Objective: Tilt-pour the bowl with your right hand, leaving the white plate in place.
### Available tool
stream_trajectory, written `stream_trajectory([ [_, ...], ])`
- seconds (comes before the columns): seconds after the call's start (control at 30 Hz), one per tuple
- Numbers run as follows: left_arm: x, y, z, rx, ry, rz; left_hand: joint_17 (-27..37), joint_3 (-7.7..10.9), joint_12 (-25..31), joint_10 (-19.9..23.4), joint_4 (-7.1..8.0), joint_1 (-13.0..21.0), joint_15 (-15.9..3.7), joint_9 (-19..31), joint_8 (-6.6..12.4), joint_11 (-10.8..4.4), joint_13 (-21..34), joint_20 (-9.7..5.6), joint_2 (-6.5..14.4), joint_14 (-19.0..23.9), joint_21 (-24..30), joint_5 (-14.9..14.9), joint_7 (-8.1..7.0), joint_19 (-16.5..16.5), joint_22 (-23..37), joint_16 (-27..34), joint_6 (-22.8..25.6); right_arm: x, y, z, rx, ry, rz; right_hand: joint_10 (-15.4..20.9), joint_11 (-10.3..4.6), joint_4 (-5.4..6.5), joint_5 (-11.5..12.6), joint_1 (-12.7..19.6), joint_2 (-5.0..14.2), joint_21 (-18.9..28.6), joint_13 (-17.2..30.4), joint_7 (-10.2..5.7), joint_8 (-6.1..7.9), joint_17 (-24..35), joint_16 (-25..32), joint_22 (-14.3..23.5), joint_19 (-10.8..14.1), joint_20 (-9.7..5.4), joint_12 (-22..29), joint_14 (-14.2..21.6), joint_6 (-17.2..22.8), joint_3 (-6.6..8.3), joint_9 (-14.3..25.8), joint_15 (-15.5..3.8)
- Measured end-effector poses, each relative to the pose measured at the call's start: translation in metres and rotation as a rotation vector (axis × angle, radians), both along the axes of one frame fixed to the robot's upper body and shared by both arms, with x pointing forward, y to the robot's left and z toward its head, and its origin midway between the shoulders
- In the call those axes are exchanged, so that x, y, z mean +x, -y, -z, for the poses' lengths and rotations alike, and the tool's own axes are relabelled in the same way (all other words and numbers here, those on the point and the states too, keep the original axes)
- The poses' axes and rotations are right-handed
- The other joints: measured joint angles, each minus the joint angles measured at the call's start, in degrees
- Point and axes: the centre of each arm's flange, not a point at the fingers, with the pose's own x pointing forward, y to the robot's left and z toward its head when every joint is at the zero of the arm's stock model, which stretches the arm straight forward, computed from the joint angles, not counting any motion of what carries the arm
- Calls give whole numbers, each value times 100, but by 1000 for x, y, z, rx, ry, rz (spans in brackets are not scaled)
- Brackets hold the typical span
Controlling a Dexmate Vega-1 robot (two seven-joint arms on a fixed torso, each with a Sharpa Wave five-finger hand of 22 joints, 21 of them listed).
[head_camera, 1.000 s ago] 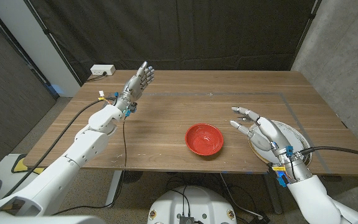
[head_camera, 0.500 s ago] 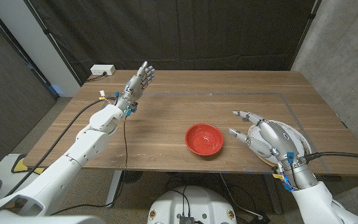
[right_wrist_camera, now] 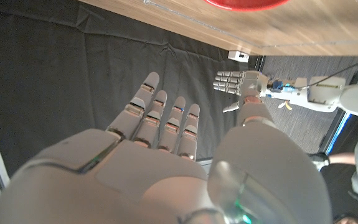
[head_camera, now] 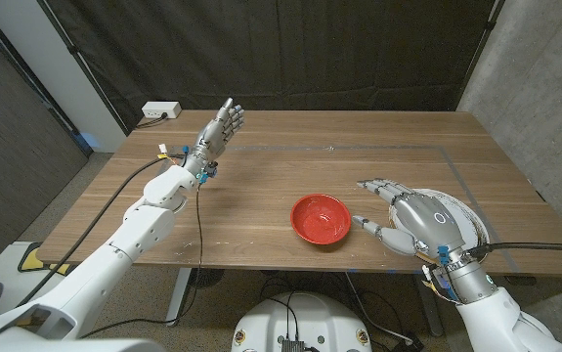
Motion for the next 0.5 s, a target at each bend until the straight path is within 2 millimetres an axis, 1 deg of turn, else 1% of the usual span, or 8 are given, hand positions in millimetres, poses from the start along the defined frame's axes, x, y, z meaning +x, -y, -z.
stream_trajectory([
  [0.1, 0, 1, 1, 0, -2, 2, 0, 0, 0, 0, 0, 46, 0, 0, 0, 0, 0, 0, 46, 0, 0, 0, 0, 0, 0, 0, 0, -1, -1, 1, -34, 2, 23, -19, -19, -12, 0, 92, 2, -28, 0, 0, 0, 0, 0, 0, 0, 0, 0, -51, 0, 19, 0, 9],
  [0.13, 0, 1, 1, 0, -2, 2, 0, 0, 0, 0, 0, 46, 0, 0, 0, 0, 0, 0, 46, 0, 0, 0, 0, 0, 0, 0, 0, -1, -2, 1, -53, 4, 33, -17, -17, -17, 0, 180, 7, -28, 0, 0, 0, 0, 0, 0, 0, 0, 0, -51, 0, 49, 0, 9],
  [0.23, 0, 2, 1, 0, -2, 3, 0, 0, 0, 0, 1, 46, 0, 0, 0, 0, 0, -32, 46, 0, 0, 0, 0, 32, 0, 0, 0, -1, -4, 1, -90, 4, 57, 16, 97, -16, 21, 481, 14, -64, 0, 63, -26, 0, 0, 0, 0, 0, 0, -51, -124, 162, 17, 9],
  [0.3, 0, 3, 2, 1, -2, 4, 0, 0, 0, 0, 1, 46, 0, 0, 0, 0, 0, -32, 46, 0, 0, 0, 0, 31, 0, 0, 0, 0, -5, 1, -117, 2, 72, 22, 105, -17, 42, 601, 9, -85, 0, 101, -26, 0, 0, 0, 0, 0, 0, -51, -162, 193, 17, 9],
  [0.4, 0, 5, 2, 1, -2, 7, 0, 1, 0, 0, 1, 46, 0, 0, 0, 0, 0, -32, 46, -1, 0, 0, 0, 31, 0, 0, 0, 1, -5, 1, -144, -6, 83, 22, 104, -16, 42, 679, 15, -84, 12, 117, -26, 1, 0, 0, 42, 42, 1, -51, -178, 221, 17, 9],
  [0.5, 0, 6, 3, 1, -3, 11, 0, 1, 0, 0, 1, 46, 0, 0, 0, 0, -1, -32, 46, -1, 0, 0, 0, 31, 0, 0, -1, 3, -6, -1, -169, -13, 91, 37, 89, 0, 42, 703, -9, -106, 23, 132, -26, 1, 0, 0, 42, 42, 1, -51, -193, 237, 17, 9],
])
